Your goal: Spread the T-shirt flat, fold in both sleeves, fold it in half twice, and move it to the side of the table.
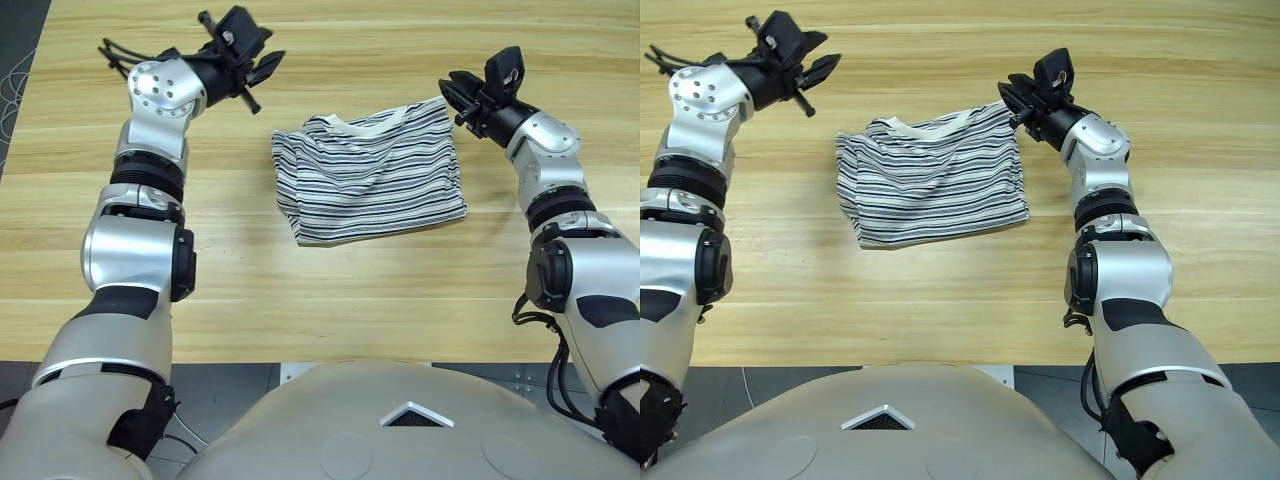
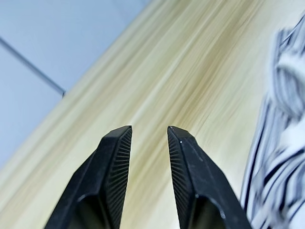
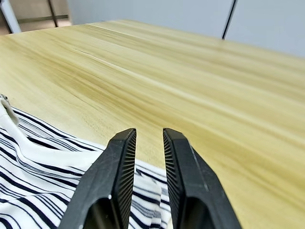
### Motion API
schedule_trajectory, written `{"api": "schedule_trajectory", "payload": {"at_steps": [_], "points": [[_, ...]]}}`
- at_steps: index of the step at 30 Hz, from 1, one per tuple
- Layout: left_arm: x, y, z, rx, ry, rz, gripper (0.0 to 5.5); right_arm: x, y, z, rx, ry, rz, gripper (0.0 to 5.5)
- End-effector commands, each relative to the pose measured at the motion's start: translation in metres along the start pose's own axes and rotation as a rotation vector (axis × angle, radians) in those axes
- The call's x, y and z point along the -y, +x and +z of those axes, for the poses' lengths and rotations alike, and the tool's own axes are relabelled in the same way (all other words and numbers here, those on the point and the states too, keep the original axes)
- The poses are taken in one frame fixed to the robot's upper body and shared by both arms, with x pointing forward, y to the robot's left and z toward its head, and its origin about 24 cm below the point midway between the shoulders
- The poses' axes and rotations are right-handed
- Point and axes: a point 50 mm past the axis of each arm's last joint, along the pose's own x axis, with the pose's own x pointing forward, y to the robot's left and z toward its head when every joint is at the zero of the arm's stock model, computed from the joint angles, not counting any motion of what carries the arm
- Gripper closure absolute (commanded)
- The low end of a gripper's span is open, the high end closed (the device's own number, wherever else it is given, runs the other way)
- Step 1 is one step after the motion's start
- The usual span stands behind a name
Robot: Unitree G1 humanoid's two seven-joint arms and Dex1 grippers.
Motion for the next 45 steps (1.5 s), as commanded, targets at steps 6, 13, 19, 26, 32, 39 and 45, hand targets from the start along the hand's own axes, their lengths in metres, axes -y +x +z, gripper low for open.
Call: {"api": "schedule_trajectory", "payload": {"at_steps": [6,13,19,26,32,39,45], "points": [[0.066,-0.02,0.008,0.033,0.055,-0.229,4.11,-0.023,-0.015,-0.014,-0.017,-0.111,0.185,4.47],[0.065,-0.019,0.005,0.005,0.022,-0.187,4.11,-0.036,-0.011,-0.015,-0.04,-0.157,0.249,4.47],[0.084,-0.008,-0.028,-0.102,-0.069,-0.223,4.11,-0.038,-0.012,-0.022,-0.091,-0.181,0.261,4.47],[0.116,-0.022,-0.083,-0.315,-0.15,-0.264,4.11,-0.036,-0.031,-0.051,-0.294,-0.263,0.319,4.47],[0.125,-0.027,-0.083,-0.25,-0.09,-0.317,4.11,-0.044,-0.048,-0.07,-0.413,-0.326,0.434,4.47],[0.142,-0.012,-0.051,-0.055,0.252,-0.406,4.11,-0.067,-0.054,-0.065,-0.344,-0.295,0.598,4.47],[0.139,-0.002,-0.012,0.133,0.814,-0.483,4.11,-0.098,-0.102,-0.026,-0.388,-0.126,0.794,4.47]]}}
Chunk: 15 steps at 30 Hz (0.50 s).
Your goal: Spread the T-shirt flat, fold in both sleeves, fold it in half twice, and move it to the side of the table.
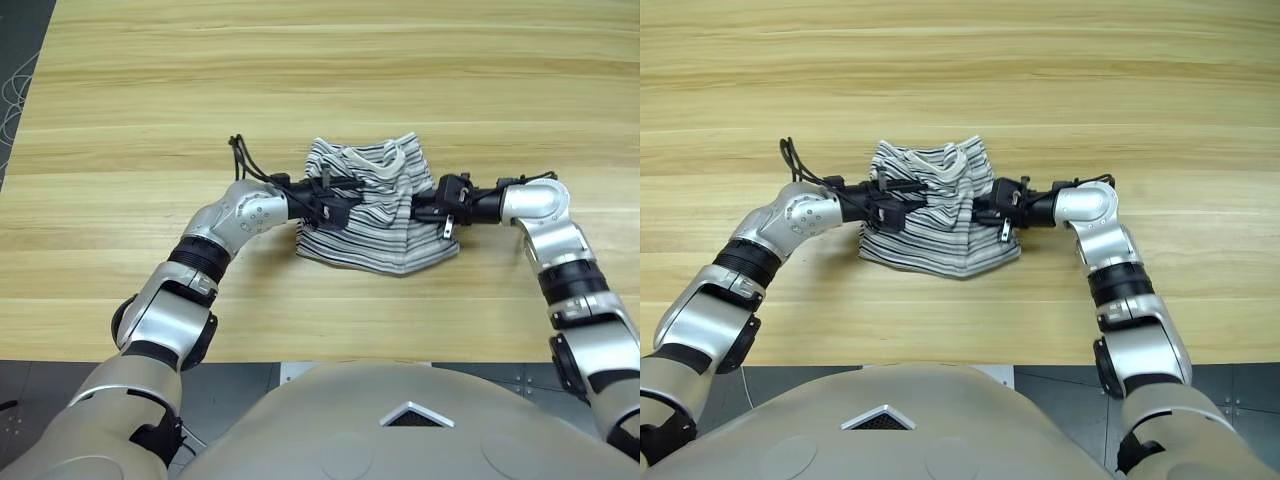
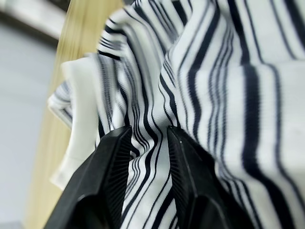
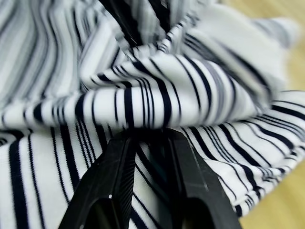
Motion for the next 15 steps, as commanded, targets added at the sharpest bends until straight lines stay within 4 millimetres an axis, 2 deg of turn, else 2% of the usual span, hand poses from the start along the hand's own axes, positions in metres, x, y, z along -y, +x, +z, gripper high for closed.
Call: {"api": "schedule_trajectory", "payload": {"at_steps": [1,5,9,11,13,15], "points": [[-0.006,-0.008,-0.001,-0.027,0.295,-0.1,4.11,-0.04,-0.028,0.011,-0.129,0.079,0.178,4.47],[-0.013,-0.019,-0.016,-0.09,0.442,-0.115,4.11,-0.072,-0.046,-0.002,-0.324,0.158,0.261,4.47],[-0.008,-0.029,-0.029,-0.12,0.528,-0.142,4.11,-0.086,-0.055,-0.01,-0.389,0.195,0.275,4.47],[-0.006,-0.032,-0.033,-0.118,0.566,-0.138,4.11,-0.093,-0.051,-0.006,-0.345,0.209,0.299,4.47],[-0.007,-0.027,-0.027,-0.066,0.585,-0.094,4.11,-0.097,-0.032,0.002,-0.192,0.233,0.296,4.47],[-0.006,-0.019,-0.018,0.01,0.612,-0.056,4.11,-0.09,-0.017,0.021,0.03,0.269,0.266,4.47]]}}
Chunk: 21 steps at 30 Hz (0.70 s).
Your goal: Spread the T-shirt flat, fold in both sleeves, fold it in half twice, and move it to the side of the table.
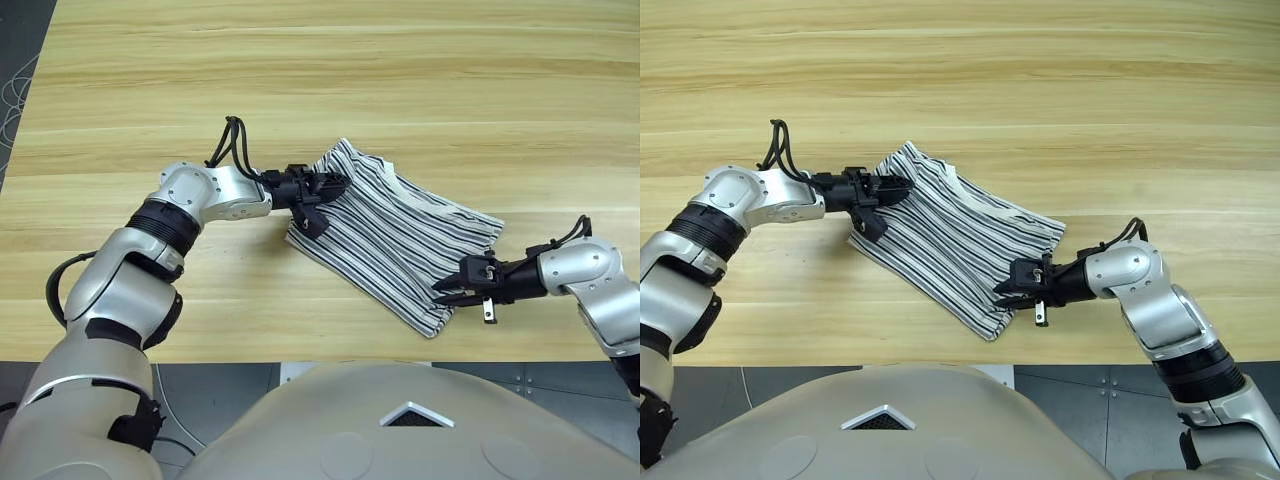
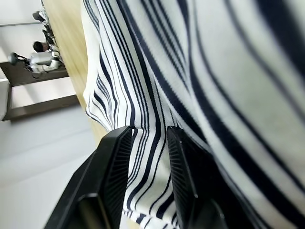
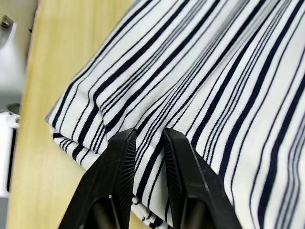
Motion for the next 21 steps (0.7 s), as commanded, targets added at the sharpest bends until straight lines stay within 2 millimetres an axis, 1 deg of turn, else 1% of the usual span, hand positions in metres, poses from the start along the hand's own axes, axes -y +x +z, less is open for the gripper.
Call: {"api": "schedule_trajectory", "payload": {"at_steps": [1,3,6,9,11,12,13,15,17,20,21], "points": [[-0.002,0.006,0.01,0.081,0.057,0.036,4.11,0.008,0.018,0.034,0.393,0.08,0.024,4.47],[-0.004,0.008,0.011,0.095,0.082,0.06,4.11,0.024,-0.001,0.062,0.644,0.125,0.021,4.47],[-0.006,0.009,0.009,0.107,0.135,0.083,4.11,0.041,-0.031,0.089,0.887,0.179,0.021,4.47],[-0.013,0.006,0.005,0.116,0.202,0.121,4.11,0.052,-0.064,0.104,1.0,0.166,0.019,4.47],[-0.024,0.0,-0.003,0.101,0.233,0.164,4.11,0.061,-0.082,0.106,1.011,0.154,-0.02,4.47],[-0.03,-0.004,-0.006,0.092,0.236,0.191,4.11,0.066,-0.086,0.104,0.991,0.145,-0.063,4.47],[-0.033,-0.009,-0.009,0.065,0.152,0.192,4.11,0.072,-0.087,0.1,0.932,0.128,-0.128,4.47],[-0.033,-0.02,-0.004,0.065,-0.022,0.192,4.11,0.077,-0.08,0.091,0.816,0.105,-0.192,4.47],[-0.038,-0.029,-0.001,0.064,-0.082,0.183,4.11,0.075,-0.073,0.083,0.757,0.095,-0.2,4.47],[-0.044,-0.044,-0.006,0.011,-0.121,0.143,4.11,0.072,-0.066,0.076,0.719,0.079,-0.201,4.47],[-0.043,-0.049,-0.005,0.002,-0.14,0.129,4.11,0.071,-0.064,0.073,0.699,0.072,-0.208,4.47]]}}
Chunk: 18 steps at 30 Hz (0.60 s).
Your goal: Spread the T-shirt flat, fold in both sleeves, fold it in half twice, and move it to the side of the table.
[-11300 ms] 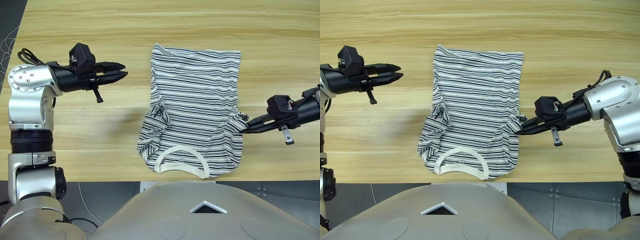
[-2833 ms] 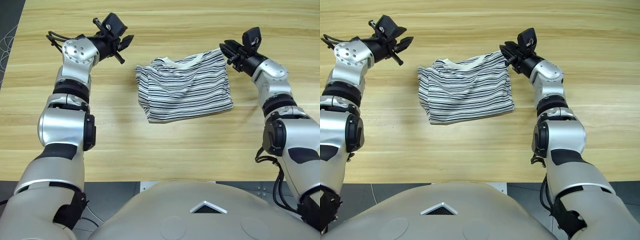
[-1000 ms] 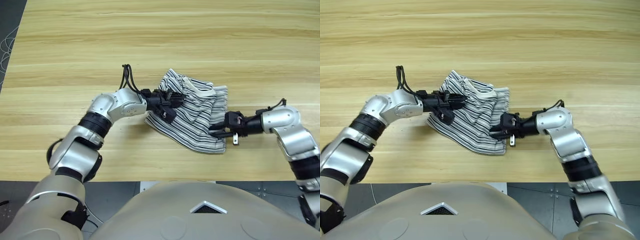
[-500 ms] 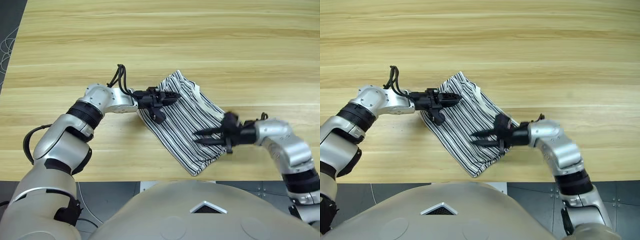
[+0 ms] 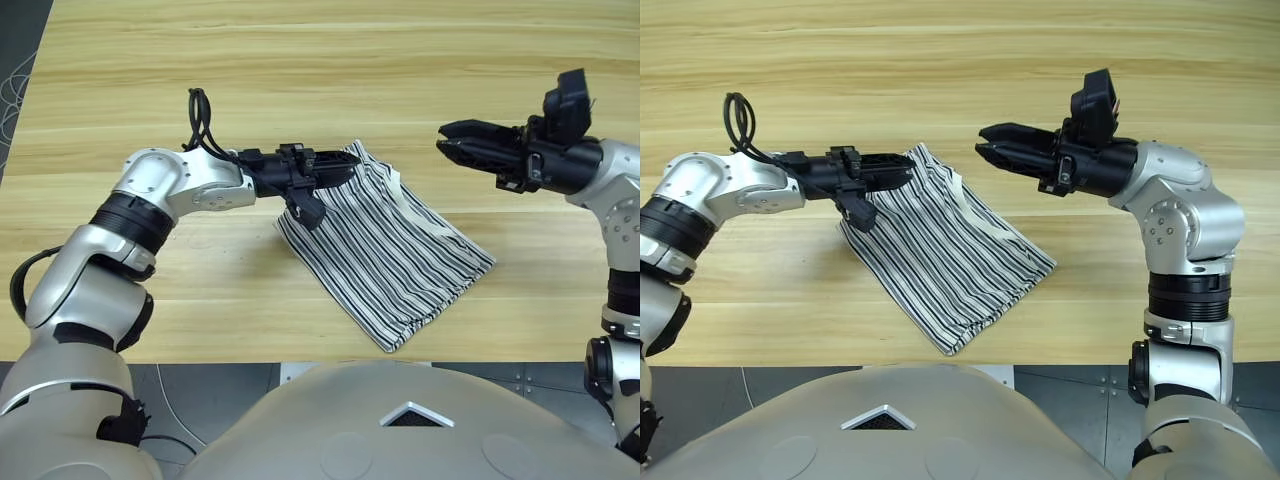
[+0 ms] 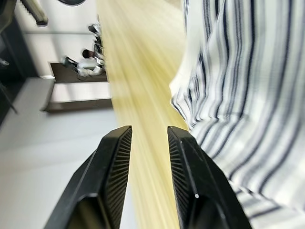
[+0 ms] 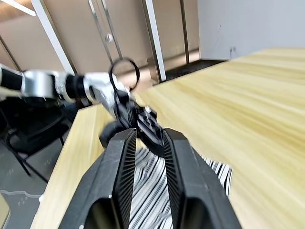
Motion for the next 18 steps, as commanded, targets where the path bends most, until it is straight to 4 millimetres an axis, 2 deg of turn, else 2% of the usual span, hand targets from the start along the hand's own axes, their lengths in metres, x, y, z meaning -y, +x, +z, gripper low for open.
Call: {"api": "schedule_trajectory", "payload": {"at_steps": [1,6,10,13,18], "points": [[-0.007,-0.019,0.0,-0.063,-0.062,-0.037,4.11,-0.002,-0.003,-0.01,-0.08,-0.05,-0.013,4.47],[0.002,-0.027,0.035,-0.089,-0.413,-0.081,4.11,0.002,-0.007,-0.034,-0.219,-0.123,-0.067,4.47],[0.015,-0.029,0.052,-0.098,-0.552,-0.147,4.11,0.006,-0.012,-0.05,-0.304,-0.153,-0.105,4.47],[0.029,-0.03,0.05,-0.141,-0.62,-0.178,4.11,0.003,-0.012,-0.06,-0.341,-0.155,-0.087,4.47],[0.052,-0.043,0.019,-0.285,-0.684,-0.201,4.11,0.001,-0.02,-0.082,-0.489,-0.179,-0.084,4.47]]}}
